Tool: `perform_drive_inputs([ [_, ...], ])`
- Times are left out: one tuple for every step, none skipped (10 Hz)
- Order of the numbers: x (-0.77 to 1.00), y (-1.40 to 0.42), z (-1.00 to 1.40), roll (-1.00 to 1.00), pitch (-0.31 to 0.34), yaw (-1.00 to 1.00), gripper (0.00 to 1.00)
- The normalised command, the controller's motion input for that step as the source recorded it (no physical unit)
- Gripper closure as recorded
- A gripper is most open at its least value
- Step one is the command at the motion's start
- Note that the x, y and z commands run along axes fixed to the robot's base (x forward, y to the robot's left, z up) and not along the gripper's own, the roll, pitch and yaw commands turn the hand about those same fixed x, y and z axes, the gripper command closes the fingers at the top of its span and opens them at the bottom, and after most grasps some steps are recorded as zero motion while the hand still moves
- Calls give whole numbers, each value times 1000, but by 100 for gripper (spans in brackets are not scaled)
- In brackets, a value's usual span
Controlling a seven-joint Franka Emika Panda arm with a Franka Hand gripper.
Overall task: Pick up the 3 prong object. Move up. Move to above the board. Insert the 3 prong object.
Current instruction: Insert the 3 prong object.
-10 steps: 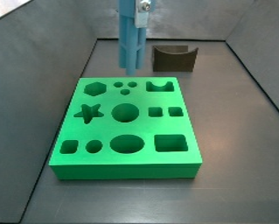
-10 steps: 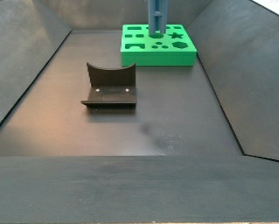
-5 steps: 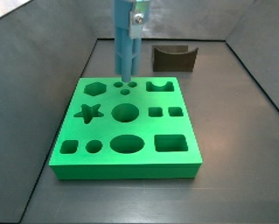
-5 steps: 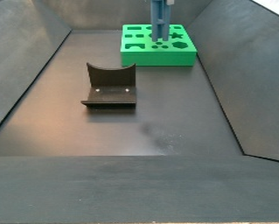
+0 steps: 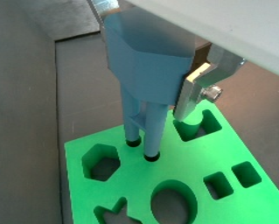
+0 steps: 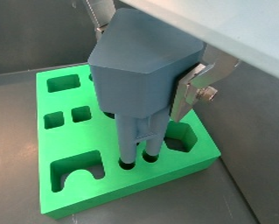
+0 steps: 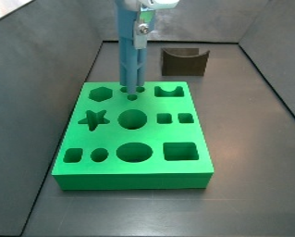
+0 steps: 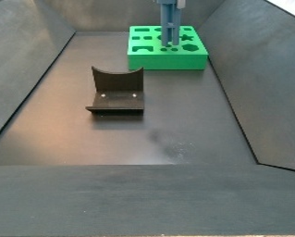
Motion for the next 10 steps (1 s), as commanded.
perform_drive_inputs([
  [0, 0, -94, 0, -27, 66, 100],
  [0, 6, -151, 0, -23, 54, 100],
  [0, 0, -157, 1, -21, 60, 100],
  [0, 0, -137, 0, -29, 89, 100],
  [66, -14, -123, -20, -36, 49, 100],
  [94, 0, -140, -11, -33, 66, 100],
  [63, 0, -120, 0, -11, 60, 100],
  [49, 0, -106, 0, 0, 66, 100],
  [11, 0, -114, 0, -3, 71, 100],
  [11, 29, -94, 7, 0, 77, 100],
])
